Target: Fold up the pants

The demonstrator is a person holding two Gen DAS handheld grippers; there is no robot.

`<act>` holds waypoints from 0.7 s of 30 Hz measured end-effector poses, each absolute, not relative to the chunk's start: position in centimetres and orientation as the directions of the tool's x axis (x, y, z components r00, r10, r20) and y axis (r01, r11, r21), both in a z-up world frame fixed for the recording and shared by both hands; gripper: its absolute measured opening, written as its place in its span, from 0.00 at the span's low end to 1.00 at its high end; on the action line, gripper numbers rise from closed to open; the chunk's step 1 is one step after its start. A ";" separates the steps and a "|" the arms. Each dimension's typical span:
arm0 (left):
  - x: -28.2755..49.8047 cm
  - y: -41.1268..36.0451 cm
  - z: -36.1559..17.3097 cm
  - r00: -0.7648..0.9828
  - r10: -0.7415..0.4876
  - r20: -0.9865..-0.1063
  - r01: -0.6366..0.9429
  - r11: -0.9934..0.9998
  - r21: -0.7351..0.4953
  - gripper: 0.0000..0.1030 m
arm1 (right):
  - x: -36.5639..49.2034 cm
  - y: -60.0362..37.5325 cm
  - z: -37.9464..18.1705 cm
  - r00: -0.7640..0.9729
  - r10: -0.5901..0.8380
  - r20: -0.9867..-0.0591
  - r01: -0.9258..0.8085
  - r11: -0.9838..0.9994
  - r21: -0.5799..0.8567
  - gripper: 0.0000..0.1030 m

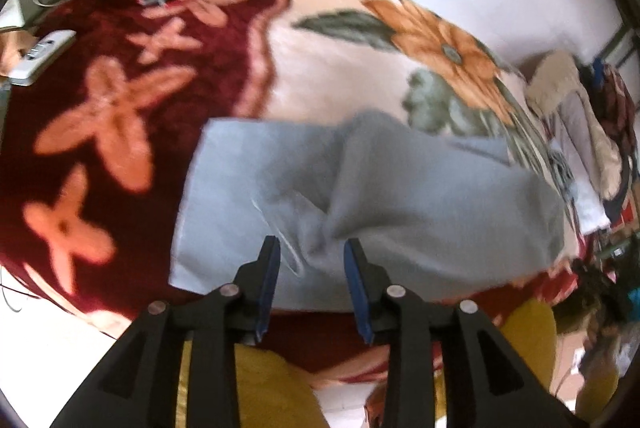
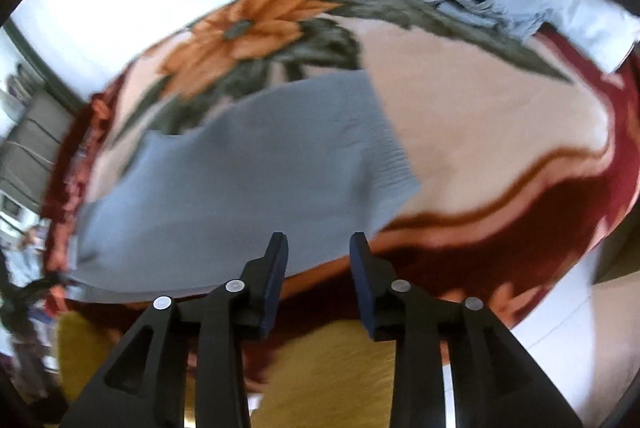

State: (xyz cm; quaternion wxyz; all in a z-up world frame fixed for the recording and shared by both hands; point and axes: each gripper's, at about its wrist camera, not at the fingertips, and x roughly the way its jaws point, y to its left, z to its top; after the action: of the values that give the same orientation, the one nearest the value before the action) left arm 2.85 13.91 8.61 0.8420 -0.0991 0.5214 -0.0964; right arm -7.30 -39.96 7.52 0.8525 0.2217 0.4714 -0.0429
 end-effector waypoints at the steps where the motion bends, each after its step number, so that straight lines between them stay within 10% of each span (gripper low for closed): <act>1: 3.1 14.3 8.7 0.449 -0.253 -0.857 0.040 0.964 -0.264 0.33 | -7.0 -38.9 7.7 0.556 0.152 -0.817 0.258 0.903 0.344 0.32; 19: 7.3 12.3 4.3 0.383 -0.169 -0.908 -0.048 0.978 -0.203 0.35 | -3.6 -28.0 0.9 0.405 0.210 -0.890 0.096 0.958 0.270 0.32; 21: 7.3 12.1 4.3 0.397 -0.161 -0.904 -0.038 0.981 -0.191 0.20 | -3.7 -28.1 0.0 0.383 0.232 -0.894 0.101 0.952 0.290 0.32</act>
State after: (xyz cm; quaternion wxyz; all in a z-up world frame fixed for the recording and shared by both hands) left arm 7.26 12.09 4.30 0.8308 -0.0909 0.5479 -0.0368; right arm -3.68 -28.06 -0.01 0.8180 0.1502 0.5538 0.0398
